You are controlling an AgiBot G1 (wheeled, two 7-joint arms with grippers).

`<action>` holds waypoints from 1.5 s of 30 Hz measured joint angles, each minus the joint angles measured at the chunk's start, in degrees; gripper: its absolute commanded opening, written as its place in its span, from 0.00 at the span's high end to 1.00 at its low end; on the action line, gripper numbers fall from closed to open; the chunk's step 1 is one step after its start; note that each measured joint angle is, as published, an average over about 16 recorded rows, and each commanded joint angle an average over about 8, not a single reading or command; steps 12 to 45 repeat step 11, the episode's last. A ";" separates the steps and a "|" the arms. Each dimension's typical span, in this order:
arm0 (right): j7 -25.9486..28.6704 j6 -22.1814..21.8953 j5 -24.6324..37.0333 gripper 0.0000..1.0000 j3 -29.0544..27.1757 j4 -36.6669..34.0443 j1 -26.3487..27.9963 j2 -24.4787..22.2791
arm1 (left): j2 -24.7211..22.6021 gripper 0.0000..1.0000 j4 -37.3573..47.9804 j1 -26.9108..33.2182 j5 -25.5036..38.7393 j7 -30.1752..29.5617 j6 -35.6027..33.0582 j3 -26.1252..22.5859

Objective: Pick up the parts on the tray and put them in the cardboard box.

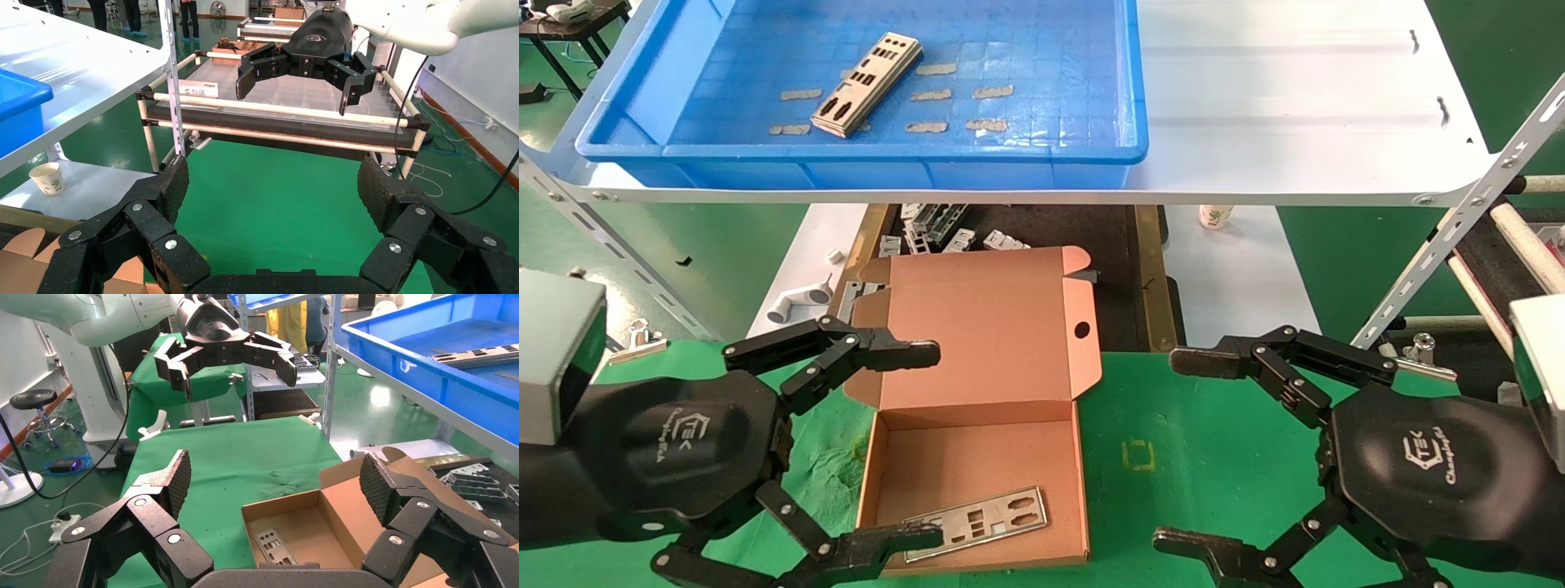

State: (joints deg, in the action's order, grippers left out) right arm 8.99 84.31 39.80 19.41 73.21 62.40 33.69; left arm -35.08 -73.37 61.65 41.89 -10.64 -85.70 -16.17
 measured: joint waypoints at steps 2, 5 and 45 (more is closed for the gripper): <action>0.00 0.00 0.00 0.00 0.00 0.00 0.00 0.00 | 0.00 0.00 0.00 0.00 0.00 0.00 0.00 0.00; 0.00 0.00 0.00 0.00 0.00 0.00 0.00 0.00 | 0.00 0.00 0.00 0.00 0.00 0.00 0.00 0.00; 0.00 0.00 0.00 0.00 0.00 0.00 0.00 0.00 | 0.00 0.00 0.00 0.00 0.00 0.00 0.00 0.00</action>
